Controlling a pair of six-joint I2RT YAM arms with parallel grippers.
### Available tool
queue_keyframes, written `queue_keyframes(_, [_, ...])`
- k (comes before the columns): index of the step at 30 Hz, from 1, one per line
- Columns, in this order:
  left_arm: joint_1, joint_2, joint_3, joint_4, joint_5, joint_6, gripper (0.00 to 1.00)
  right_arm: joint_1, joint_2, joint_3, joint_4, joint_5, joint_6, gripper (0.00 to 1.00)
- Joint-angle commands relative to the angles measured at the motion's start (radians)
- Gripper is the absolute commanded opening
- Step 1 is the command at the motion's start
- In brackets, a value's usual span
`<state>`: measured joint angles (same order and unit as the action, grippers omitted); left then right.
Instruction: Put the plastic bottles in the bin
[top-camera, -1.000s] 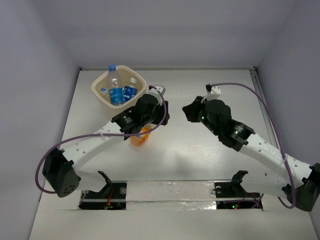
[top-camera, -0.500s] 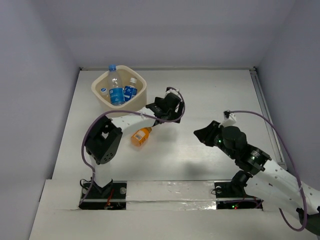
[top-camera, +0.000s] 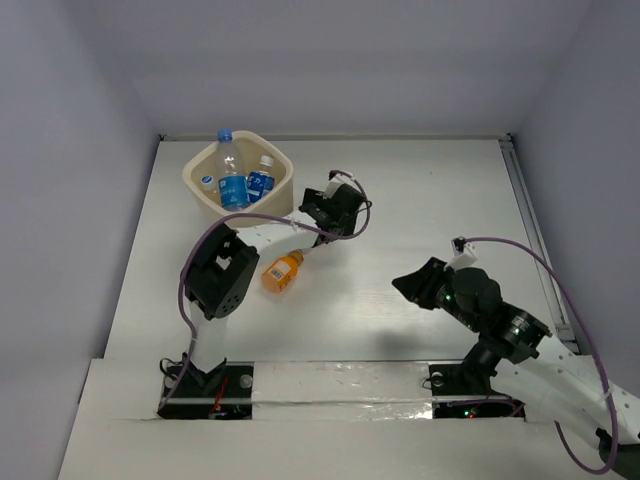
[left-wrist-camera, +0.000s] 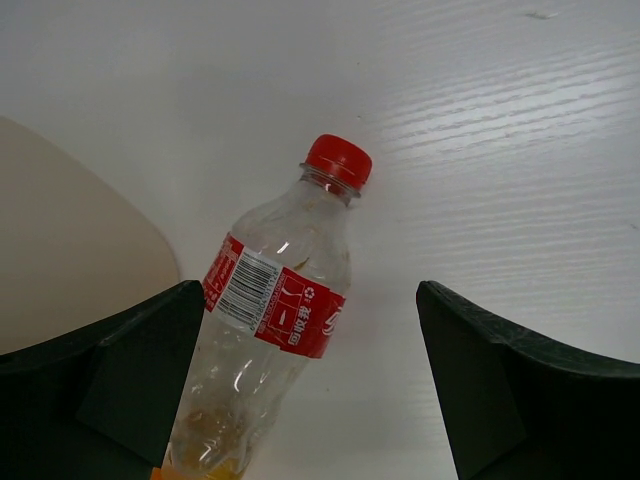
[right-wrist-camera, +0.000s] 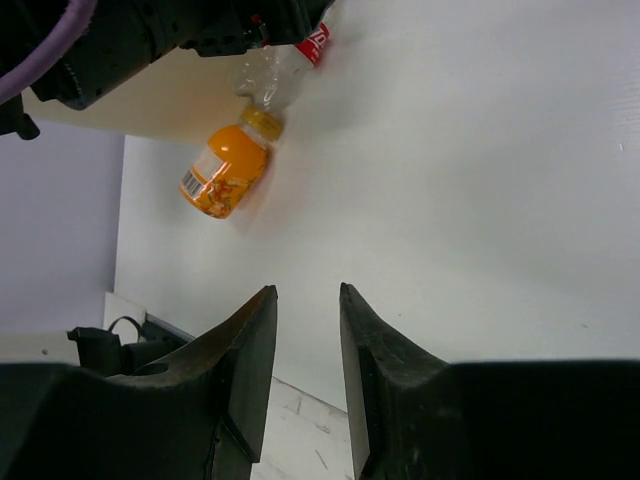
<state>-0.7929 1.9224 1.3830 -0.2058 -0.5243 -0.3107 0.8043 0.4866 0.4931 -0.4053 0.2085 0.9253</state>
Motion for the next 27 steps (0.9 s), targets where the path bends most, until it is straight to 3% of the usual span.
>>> queue_keyframes(1, [0.017,0.041,0.024,-0.009,-0.045,0.024,0.86,-0.005,0.015,0.033,-0.02,-0.004,0.013,0.38])
queue_keyframes(3, [0.017,0.056,0.025,-0.006,-0.036,0.033,0.86,-0.005,0.021,0.041,-0.023,-0.001,0.015,0.42])
queue_keyframes(6, [0.017,0.079,0.025,0.0,-0.017,0.038,0.84,-0.005,0.04,0.047,-0.004,-0.021,0.017,0.59])
queue_keyframes(10, [0.017,0.092,0.024,0.032,0.07,0.038,0.72,-0.005,0.072,0.027,0.06,-0.066,0.029,0.72])
queue_keyframes(11, [0.006,0.09,0.028,0.029,0.076,0.026,0.6,-0.005,0.082,0.007,0.077,-0.07,0.033,0.73])
queue_keyframes(14, [0.006,0.032,0.042,0.035,0.121,-0.004,0.38,-0.005,0.145,-0.033,0.169,-0.113,0.066,0.73])
queue_keyframes(16, [0.006,-0.011,0.066,0.042,0.15,-0.016,0.34,-0.005,0.177,-0.05,0.218,-0.144,0.086,0.73])
queue_keyframes(19, [0.006,-0.121,0.129,0.046,0.197,-0.027,0.32,-0.005,0.21,-0.053,0.255,-0.158,0.087,0.7])
queue_keyframes(22, [0.006,-0.192,0.215,0.057,0.262,-0.05,0.31,0.006,0.247,-0.067,0.311,-0.179,0.087,0.57])
queue_keyframes(25, [0.006,-0.241,0.304,0.056,0.287,-0.054,0.31,0.048,0.331,-0.064,0.376,-0.193,0.093,0.28])
queue_keyframes(27, [0.023,-0.289,0.349,0.042,0.293,-0.048,0.31,0.07,0.417,-0.033,0.411,-0.192,0.092,0.24])
